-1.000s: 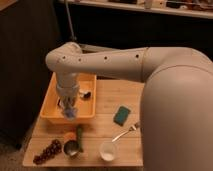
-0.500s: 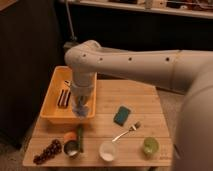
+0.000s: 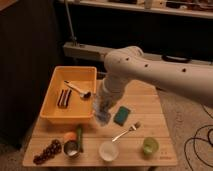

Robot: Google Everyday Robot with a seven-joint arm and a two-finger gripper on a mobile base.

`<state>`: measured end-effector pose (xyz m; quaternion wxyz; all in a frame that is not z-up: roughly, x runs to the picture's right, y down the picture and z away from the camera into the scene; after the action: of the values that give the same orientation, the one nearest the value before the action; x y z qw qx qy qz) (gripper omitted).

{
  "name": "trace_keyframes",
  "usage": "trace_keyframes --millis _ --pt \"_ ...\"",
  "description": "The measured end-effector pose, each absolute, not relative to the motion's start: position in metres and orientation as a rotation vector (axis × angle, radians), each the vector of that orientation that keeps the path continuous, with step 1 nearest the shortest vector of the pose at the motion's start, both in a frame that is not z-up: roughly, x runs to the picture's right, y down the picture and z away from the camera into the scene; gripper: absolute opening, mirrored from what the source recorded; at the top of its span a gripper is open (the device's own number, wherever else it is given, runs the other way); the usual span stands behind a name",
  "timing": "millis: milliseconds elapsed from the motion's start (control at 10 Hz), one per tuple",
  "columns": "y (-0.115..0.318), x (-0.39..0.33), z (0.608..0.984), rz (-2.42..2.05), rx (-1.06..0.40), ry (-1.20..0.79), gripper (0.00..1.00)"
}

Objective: Place towel in plastic cup

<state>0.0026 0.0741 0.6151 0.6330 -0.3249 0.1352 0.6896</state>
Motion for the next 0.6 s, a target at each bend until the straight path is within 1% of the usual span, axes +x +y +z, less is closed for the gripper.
trace_keyframes --millis 400,600 --pt "0.076 0.000 0.597 1.652 -0.726 0.348 0.00" --pt "0.075 0.001 0.595 1.657 -0.725 0.351 0.00"
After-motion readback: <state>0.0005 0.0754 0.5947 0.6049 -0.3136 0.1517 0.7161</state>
